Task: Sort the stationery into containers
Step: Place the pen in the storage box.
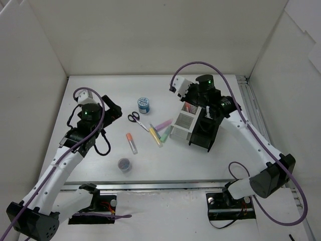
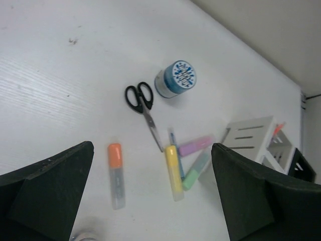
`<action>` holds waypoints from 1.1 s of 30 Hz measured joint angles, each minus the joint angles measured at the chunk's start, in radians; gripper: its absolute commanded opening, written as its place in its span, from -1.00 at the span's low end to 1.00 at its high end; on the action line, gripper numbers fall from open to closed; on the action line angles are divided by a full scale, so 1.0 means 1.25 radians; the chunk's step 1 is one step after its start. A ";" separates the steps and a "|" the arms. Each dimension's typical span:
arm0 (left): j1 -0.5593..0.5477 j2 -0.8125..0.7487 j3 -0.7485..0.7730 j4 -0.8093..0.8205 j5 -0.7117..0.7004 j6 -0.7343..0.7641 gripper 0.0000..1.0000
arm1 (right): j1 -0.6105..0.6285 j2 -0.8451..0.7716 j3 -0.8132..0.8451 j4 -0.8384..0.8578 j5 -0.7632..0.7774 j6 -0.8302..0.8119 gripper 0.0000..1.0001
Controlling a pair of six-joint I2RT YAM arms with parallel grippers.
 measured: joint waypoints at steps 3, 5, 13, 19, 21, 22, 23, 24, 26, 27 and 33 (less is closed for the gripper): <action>0.027 0.035 0.003 -0.031 -0.001 0.029 0.99 | -0.013 0.000 0.031 -0.139 0.040 -0.097 -1.00; 0.033 0.073 0.012 -0.054 0.001 0.048 0.99 | -0.022 0.006 0.040 -0.240 0.059 -0.154 -1.00; 0.043 0.201 0.065 -0.108 0.006 0.085 0.99 | -0.043 0.110 0.146 -0.457 0.121 -0.276 -1.00; 0.048 0.229 0.068 -0.111 0.019 0.107 0.99 | -0.044 0.227 0.212 -0.477 0.161 -0.289 -1.00; 0.048 0.238 0.072 -0.115 0.020 0.117 0.99 | -0.044 0.269 0.226 -0.482 0.173 -0.290 -0.93; 0.048 0.243 0.075 -0.117 0.020 0.120 0.99 | -0.044 0.289 0.233 -0.486 0.176 -0.290 -0.81; 0.048 0.247 0.078 -0.119 0.021 0.123 0.99 | -0.044 0.305 0.240 -0.492 0.178 -0.289 -0.72; 0.048 0.253 0.082 -0.121 0.020 0.126 0.99 | -0.044 0.320 0.252 -0.498 0.179 -0.290 -0.61; 0.048 0.267 0.091 -0.122 0.021 0.135 0.99 | -0.044 0.342 0.272 -0.505 0.184 -0.285 -0.28; 0.048 0.274 0.096 -0.124 0.024 0.139 0.99 | -0.044 0.350 0.283 -0.509 0.186 -0.284 -0.11; 0.048 0.331 0.125 -0.130 0.045 0.160 0.99 | -0.043 0.369 0.337 -0.517 0.211 -0.257 0.14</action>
